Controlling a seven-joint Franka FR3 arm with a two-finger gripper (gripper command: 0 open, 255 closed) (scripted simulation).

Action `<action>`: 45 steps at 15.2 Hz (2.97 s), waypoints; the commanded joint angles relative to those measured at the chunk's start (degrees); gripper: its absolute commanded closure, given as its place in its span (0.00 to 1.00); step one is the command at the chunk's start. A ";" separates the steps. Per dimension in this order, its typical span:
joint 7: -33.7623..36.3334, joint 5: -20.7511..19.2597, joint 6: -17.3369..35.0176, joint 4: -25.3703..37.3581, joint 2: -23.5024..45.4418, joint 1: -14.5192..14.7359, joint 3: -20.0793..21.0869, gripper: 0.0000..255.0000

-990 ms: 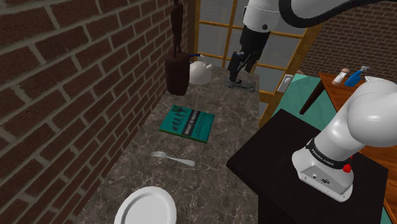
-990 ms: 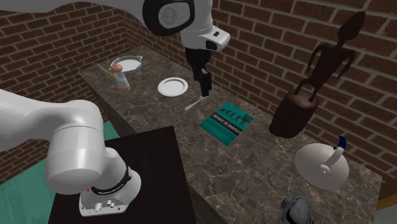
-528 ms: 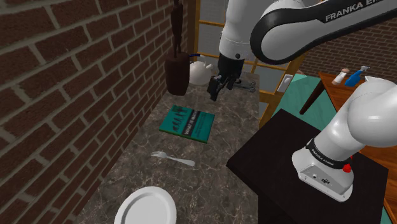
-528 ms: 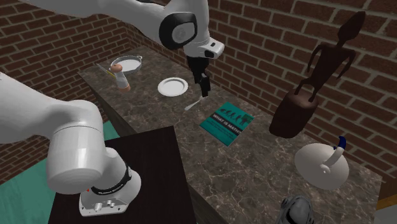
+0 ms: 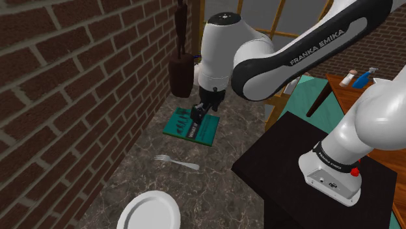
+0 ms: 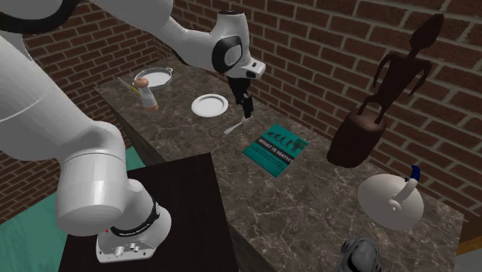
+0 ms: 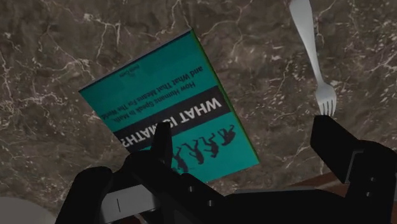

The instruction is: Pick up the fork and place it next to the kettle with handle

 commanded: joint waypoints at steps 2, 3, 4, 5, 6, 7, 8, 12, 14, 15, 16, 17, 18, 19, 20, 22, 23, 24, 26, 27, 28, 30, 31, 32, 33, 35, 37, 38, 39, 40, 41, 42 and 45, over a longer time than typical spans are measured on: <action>7.19 -7.77 2.78 3.57 8.09 0.16 1.67 0.00; 9.61 -10.49 3.33 4.87 10.68 0.66 1.76 0.00; 11.97 -13.19 3.76 6.26 13.26 1.40 1.60 0.00; 14.22 -15.79 4.07 7.73 15.81 2.36 1.21 0.00; 16.32 -18.23 4.28 9.27 18.31 3.50 0.65 0.00; 18.24 -20.46 4.42 10.88 20.74 4.82 -0.09 0.00; 19.99 -22.50 4.50 12.55 23.12 6.18 -0.88 0.00; 25.43 -28.96 4.32 19.80 32.25 11.69 -4.00 0.00; 27.27 -31.22 4.02 23.75 36.63 14.41 -5.50 0.00; 28.01 -32.15 3.83 25.82 38.80 15.74 -6.21 0.00; 28.64 -32.98 3.60 27.94 40.96 17.01 -6.85 0.00; 29.05 -33.53 3.40 29.62 42.62 17.98 -7.34 0.00; 29.27 -33.90 3.81 29.85 43.25 18.18 -7.69 0.00; 29.49 -34.28 4.20 30.10 43.90 18.37 -8.04 0.00; 29.71 -34.64 4.59 30.35 44.54 18.56 -8.38 0.00; 30.14 -35.36 5.36 30.91 45.85 18.94 -9.07 0.00; 30.34 -35.70 5.74 31.20 46.52 19.12 -9.41 0.00; 30.54 -36.04 6.11 31.51 47.18 19.31 -9.75 0.00; 30.66 -36.23 6.33 31.68 47.56 19.42 -9.94 0.00; 30.66 -36.23 6.33 31.69 47.57 19.42 -9.94 0.00; 30.66 -36.23 6.32 31.69 47.57 19.42 -9.94 0.00; 30.66 -36.23 6.32 31.69 47.57 19.42 -9.94 0.00; 30.66 -36.23 6.32 31.69 47.57 19.42 -9.94 0.00; 30.65 -36.22 6.31 31.69 47.56 19.42 -9.93 0.00; 30.65 -36.22 6.31 31.69 47.56 19.42 -9.93 1.00; 30.65 -36.22 6.31 31.69 47.56 19.42 -9.94 1.00; 30.67 -36.23 6.33 31.67 47.56 19.42 -9.94 1.00; 30.66 -36.23 6.33 31.68 47.56 19.42 -9.94 1.00; 30.66 -36.23 6.33 31.67 47.55 19.42 -9.94 1.00; 30.67 -36.24 6.34 31.65 47.55 19.42 -9.94 1.00; 30.68 -36.24 6.34 31.64 47.54 19.42 -9.94 1.00; 30.66 -36.23 6.32 31.69 47.57 19.42 -9.94 1.00; 29.79 -35.17 5.18 30.90 45.62 18.67 -8.93 1.00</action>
